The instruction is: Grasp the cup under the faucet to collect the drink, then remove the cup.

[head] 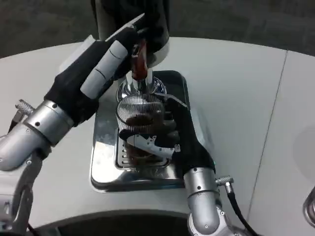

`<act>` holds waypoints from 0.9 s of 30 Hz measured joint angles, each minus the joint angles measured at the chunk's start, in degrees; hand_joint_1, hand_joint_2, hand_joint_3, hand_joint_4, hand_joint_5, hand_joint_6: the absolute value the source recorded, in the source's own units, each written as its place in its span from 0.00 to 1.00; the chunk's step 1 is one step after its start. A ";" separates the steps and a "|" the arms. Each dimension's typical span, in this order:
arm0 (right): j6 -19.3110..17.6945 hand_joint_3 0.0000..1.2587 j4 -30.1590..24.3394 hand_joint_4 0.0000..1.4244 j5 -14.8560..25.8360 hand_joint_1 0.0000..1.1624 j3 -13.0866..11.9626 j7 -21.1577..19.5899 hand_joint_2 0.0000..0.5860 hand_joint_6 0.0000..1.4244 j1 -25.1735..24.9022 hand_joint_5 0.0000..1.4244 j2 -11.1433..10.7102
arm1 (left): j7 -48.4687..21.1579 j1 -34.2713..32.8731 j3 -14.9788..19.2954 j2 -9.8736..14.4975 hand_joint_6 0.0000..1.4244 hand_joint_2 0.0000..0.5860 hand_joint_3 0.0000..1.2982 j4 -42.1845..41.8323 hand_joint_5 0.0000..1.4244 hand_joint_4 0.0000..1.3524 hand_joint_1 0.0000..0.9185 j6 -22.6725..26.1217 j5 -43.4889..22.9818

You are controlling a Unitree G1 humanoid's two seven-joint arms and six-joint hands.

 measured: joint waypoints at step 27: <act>2.17 0.61 -5.73 0.59 -1.35 0.78 1.48 0.24 0.24 0.65 2.74 0.71 -0.01 | -1.60 10.24 5.66 -0.46 0.00 0.16 0.00 -16.57 0.00 0.00 0.00 6.19 -6.35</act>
